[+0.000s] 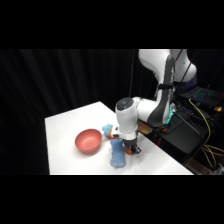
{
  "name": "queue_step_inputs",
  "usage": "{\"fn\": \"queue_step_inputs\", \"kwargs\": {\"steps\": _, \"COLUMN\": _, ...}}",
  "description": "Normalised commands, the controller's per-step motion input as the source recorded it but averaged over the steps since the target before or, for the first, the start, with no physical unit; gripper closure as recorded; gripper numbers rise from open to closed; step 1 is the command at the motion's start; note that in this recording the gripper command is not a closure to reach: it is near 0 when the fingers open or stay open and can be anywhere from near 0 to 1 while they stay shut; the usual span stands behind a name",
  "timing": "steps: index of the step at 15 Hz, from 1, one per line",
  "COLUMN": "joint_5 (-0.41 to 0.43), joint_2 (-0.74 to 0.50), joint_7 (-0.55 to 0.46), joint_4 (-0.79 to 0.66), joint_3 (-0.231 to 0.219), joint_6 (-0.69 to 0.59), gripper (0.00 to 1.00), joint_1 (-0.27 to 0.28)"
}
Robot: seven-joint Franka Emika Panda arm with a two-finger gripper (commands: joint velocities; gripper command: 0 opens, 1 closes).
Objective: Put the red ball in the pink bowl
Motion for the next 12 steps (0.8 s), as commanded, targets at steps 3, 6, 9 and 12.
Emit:
{"fn": "queue_step_inputs", "kwargs": {"steps": 3, "joint_5": -0.177, "joint_2": -0.44, "joint_7": 0.19, "joint_4": -0.25, "joint_3": -0.175, "joint_6": -0.1, "gripper": 0.32, "joint_1": 0.128}}
{"fn": "queue_step_inputs", "kwargs": {"steps": 6, "joint_5": -0.228, "joint_2": -0.62, "joint_7": 0.18, "joint_4": -0.23, "joint_3": -0.184, "joint_6": -0.33, "gripper": 0.32, "joint_1": 0.078}}
{"fn": "queue_step_inputs", "kwargs": {"steps": 9, "joint_5": -0.223, "joint_2": -0.57, "joint_7": 0.09, "joint_4": -0.09, "joint_3": -0.123, "joint_6": -0.4, "gripper": 0.32, "joint_1": -0.024}}
{"fn": "queue_step_inputs", "kwargs": {"steps": 12, "joint_5": -0.217, "joint_2": -0.33, "joint_7": 0.04, "joint_4": 0.09, "joint_3": -0.052, "joint_6": -0.36, "gripper": 0.32, "joint_1": -0.088}}
